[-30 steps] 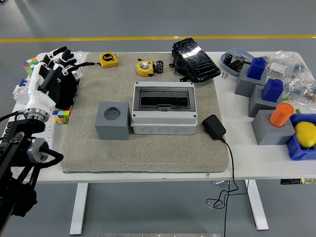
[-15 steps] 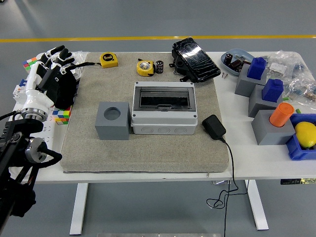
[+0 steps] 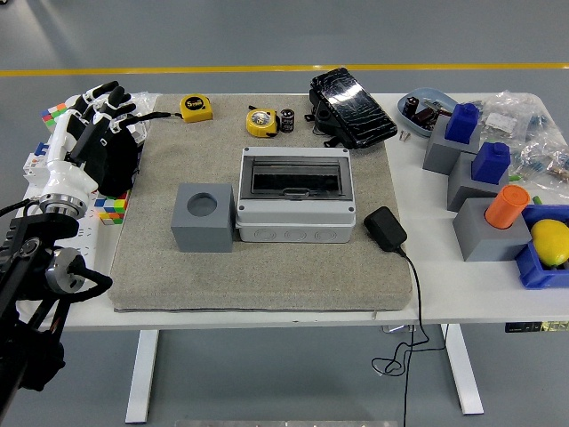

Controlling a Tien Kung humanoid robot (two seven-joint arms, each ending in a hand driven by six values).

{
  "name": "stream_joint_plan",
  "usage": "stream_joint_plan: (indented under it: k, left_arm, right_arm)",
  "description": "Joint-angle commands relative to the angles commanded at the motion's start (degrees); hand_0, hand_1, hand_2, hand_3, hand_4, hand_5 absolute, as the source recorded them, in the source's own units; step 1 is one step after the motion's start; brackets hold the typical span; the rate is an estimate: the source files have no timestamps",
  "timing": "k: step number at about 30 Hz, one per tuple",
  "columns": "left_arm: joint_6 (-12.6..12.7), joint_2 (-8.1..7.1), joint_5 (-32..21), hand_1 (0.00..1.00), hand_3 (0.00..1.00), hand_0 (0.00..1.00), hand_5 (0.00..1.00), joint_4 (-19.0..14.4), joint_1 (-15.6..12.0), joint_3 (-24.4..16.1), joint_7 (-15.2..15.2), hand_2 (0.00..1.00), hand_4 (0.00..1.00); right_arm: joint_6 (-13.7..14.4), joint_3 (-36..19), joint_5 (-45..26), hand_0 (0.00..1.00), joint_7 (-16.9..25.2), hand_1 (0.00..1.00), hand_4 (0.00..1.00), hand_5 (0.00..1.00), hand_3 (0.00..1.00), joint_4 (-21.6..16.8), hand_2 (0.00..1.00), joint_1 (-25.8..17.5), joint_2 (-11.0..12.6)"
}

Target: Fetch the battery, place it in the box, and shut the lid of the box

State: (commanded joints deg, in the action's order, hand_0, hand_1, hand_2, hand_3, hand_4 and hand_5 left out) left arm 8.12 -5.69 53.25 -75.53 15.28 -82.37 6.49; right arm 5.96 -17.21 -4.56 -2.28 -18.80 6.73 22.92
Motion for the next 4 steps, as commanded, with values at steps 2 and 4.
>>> stream_joint_plan:
  k: [2,4]
  left_arm:
    - [-0.05,0.01,0.06,0.62,0.64,0.537,0.411,-0.07,0.0,-0.05,-0.07,0.589,0.998]
    - [-0.1,0.02,0.08,0.62,0.64,0.537,0.411,-0.04,-0.02,-0.18,-0.15,0.589,0.998]
  right_arm:
    - [0.0,-0.02,-0.01,0.564,0.01,0.595,0.922,0.479,0.544,0.0,0.572,0.02,0.01]
    - [-0.02,-0.03,-0.01,0.564,0.0,0.595,0.922,0.479,0.544,0.0,0.572,0.04,0.01]
